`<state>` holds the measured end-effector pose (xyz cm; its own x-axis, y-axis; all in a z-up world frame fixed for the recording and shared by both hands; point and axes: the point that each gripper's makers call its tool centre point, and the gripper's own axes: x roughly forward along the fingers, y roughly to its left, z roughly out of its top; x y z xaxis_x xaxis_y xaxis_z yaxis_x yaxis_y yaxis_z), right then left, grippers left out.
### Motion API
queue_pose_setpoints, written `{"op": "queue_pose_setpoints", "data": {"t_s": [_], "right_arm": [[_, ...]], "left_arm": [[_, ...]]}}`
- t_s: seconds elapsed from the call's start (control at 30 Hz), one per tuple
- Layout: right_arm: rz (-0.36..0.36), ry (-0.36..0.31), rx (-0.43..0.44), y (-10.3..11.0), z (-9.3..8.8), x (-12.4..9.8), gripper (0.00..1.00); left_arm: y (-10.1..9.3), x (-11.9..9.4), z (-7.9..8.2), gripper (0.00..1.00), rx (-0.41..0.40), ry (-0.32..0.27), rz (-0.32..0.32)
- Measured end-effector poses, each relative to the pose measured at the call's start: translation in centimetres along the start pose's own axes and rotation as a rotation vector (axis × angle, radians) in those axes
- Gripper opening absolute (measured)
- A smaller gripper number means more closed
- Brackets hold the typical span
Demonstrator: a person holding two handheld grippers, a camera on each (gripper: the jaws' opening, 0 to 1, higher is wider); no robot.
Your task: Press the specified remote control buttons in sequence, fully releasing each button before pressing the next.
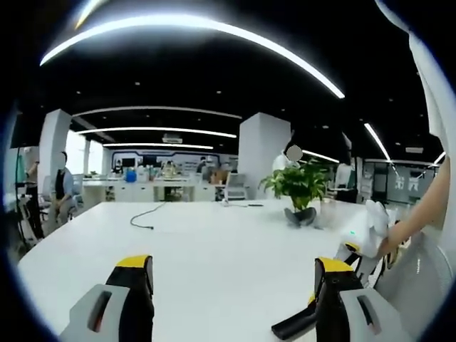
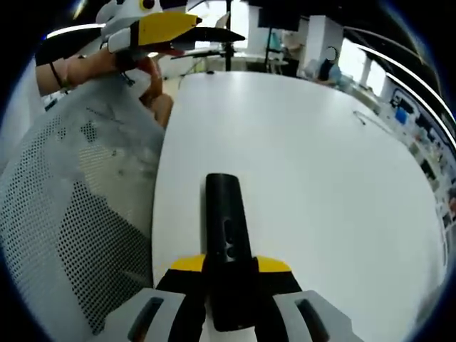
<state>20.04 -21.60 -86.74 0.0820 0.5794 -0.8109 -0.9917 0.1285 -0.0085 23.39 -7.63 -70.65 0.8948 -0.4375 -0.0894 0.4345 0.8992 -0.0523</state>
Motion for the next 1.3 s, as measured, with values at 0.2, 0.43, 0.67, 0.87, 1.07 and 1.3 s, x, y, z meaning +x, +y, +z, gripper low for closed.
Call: {"op": "queue_pose_setpoints", "data": {"t_s": [0.2, 0.43, 0.67, 0.87, 1.07, 1.3], "right_arm": [[-0.006, -0.007, 0.006, -0.5, 0.2, 0.1, 0.21], [-0.010, -0.005, 0.009, -1.1, 0.4, 0.3, 0.21], [-0.009, 0.001, 0.007, -2.0, 0.7, 0.5, 0.21], [-0.004, 0.008, 0.012, -2.4, 0.7, 0.5, 0.21], [0.001, 0.011, -0.007, -2.6, 0.8, 0.5, 0.21], [0.012, 0.005, -0.017, -2.8, 0.8, 0.6, 0.21]], "left_arm": [[-0.2, 0.0, -0.2, 0.97, 0.014, 0.011, -0.009], [-0.1, 0.0, -0.2, 0.97, 0.010, 0.014, -0.005], [-0.1, -0.1, -0.1, 0.97, 0.008, 0.011, -0.006], [-0.5, 0.0, 0.0, 0.97, 0.000, 0.005, -0.026], [-0.8, -0.1, 0.4, 0.97, -0.010, -0.015, -0.042], [-1.2, 0.1, 0.0, 0.97, -0.004, 0.007, -0.057]]}}
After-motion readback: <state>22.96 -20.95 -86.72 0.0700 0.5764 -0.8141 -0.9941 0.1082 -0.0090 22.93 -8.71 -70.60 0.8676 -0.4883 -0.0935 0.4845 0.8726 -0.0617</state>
